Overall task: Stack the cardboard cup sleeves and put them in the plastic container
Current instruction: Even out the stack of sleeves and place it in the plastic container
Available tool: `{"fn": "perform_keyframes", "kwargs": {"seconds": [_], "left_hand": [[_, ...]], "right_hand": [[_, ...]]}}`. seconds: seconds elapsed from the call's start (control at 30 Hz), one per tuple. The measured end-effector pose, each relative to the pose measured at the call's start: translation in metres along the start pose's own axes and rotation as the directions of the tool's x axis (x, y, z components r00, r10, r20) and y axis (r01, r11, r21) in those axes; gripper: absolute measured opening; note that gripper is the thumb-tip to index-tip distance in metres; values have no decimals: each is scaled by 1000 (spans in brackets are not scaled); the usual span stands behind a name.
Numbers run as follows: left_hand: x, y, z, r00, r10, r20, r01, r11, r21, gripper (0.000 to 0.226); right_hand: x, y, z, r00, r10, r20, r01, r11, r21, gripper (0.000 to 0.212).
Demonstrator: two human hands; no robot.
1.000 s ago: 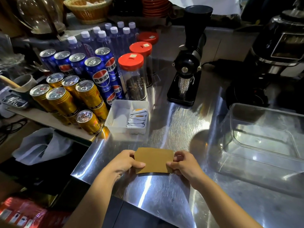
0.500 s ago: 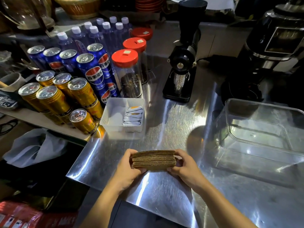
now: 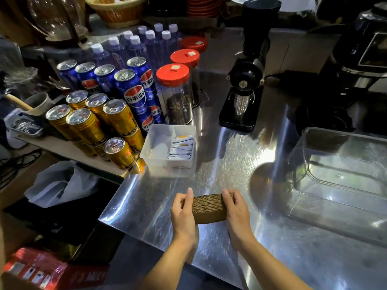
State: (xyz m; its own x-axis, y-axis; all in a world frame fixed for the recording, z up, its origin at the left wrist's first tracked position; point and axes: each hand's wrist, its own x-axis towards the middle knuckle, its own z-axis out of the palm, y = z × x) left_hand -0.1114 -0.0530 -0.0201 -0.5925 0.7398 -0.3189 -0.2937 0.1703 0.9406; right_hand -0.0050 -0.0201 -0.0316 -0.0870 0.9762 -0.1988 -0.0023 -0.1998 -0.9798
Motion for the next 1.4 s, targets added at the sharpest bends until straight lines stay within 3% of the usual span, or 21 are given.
{"fn": "perform_keyframes", "kwargs": {"seconds": [0.07,0.2,0.57,0.67,0.73,0.83,0.9,1.0,1.27,1.33,1.4], "left_hand": [[0,1,5,998,34,-56,-33,999,17,33],[3,1,10,989,148,-4,-147,987,64,32],[7,-11,6,986,147,79,-158,975,159,28],[4,-6,-3,973,49,224,-55,998,20,19],[4,-3,-20,925,18,379,-6,999,-34,40],[8,6,-49,831,9,556,-149,967,207,72],[11,9,-61,802,-8,597,-257,898,357,74],[14,7,-63,836,26,548,-337,813,475,66],[15,-2,-58,882,127,454,-359,806,470,42],[16,-2,-58,881,127,456,-361,804,473,41],[15,-2,-57,882,130,454,-360,807,469,41]], "right_hand": [[1,-2,3,999,-15,-48,16,1000,6,31],[4,-7,-7,994,-100,-51,103,992,67,30],[-1,8,-16,994,-105,-28,102,991,-92,32],[-1,9,-16,992,-118,-45,114,990,-87,28],[-2,10,-16,991,-125,-41,120,988,-101,27],[0,8,-17,993,-119,-23,115,985,-131,28],[0,6,-16,993,-117,-16,114,983,-145,29],[0,4,-17,993,-120,-9,118,981,-155,30],[-1,-7,-27,991,-77,108,101,966,-239,24],[-3,-10,-35,981,-50,189,87,977,-195,14],[-6,-8,-46,947,-12,320,50,992,-113,29]]}}
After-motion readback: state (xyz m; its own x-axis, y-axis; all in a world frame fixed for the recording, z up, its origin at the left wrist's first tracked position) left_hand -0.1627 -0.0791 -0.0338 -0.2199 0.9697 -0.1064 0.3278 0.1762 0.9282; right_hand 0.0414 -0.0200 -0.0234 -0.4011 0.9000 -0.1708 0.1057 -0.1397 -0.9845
